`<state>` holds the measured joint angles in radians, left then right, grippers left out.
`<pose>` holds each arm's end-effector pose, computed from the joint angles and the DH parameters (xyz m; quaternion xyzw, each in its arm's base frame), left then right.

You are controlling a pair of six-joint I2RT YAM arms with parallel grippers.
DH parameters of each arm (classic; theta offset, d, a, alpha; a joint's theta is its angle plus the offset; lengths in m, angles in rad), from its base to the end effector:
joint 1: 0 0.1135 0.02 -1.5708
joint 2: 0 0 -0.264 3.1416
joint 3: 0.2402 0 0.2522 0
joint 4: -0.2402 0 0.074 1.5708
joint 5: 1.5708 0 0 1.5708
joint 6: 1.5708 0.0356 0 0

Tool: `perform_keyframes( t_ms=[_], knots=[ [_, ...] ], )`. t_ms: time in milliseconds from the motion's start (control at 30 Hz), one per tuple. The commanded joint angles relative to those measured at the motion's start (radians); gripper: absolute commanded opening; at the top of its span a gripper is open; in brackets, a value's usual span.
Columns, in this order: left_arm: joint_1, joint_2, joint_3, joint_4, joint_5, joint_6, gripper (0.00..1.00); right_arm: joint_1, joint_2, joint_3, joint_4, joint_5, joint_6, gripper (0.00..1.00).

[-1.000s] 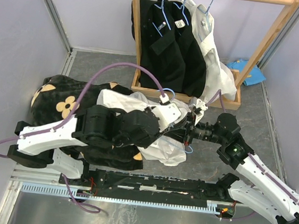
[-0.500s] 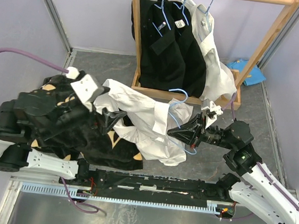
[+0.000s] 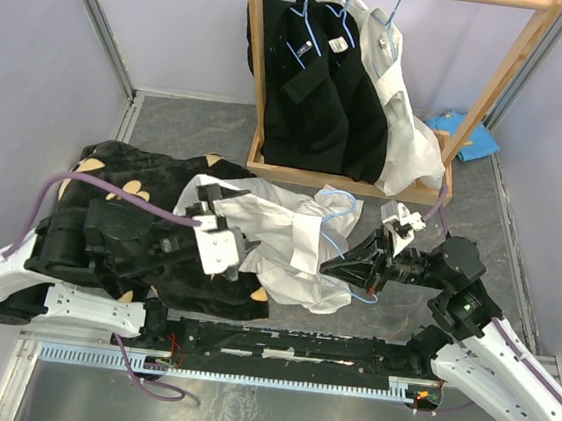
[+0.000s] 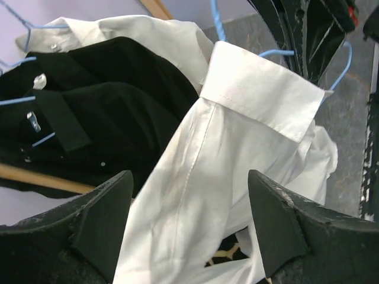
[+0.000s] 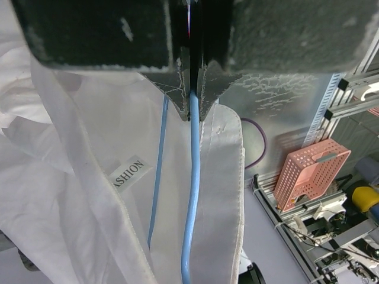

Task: Place the shirt on the hanger
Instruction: Hang the shirt on the hanger.

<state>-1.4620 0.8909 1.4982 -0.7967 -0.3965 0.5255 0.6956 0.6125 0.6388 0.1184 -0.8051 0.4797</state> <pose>0.0273 -0.1236 0.4877 0.5649 0.5174 -0.1464 0.6259 0.0948 0.1126 0.3459 -0.3594 0.5664 0.5991 0.4371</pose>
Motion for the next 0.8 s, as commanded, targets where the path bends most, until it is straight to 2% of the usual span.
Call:
perform_keyframes(
  t_ms=[0,233,367,533,667,767],
  knots=[
    [-0.004,0.037,-0.008,0.060,0.073,0.182,0.81,-0.002,-0.045,0.021,-0.044,-0.048,-0.055,0.00],
    [-0.004,0.086,0.017,0.037,0.069,0.171,0.69,-0.002,-0.041,0.082,-0.218,-0.133,-0.158,0.00],
    [-0.004,0.108,0.035,-0.042,0.139,0.118,0.62,-0.002,-0.050,0.129,-0.321,-0.155,-0.222,0.00],
    [-0.004,0.127,0.042,-0.110,0.204,0.050,0.52,-0.002,-0.063,0.136,-0.317,-0.160,-0.222,0.00],
    [-0.004,0.135,0.043,-0.118,0.201,0.032,0.50,-0.002,-0.055,0.137,-0.308,-0.186,-0.213,0.00],
    [-0.005,0.150,0.054,-0.119,0.195,0.028,0.43,-0.002,-0.050,0.143,-0.301,-0.205,-0.203,0.00]
  ],
)
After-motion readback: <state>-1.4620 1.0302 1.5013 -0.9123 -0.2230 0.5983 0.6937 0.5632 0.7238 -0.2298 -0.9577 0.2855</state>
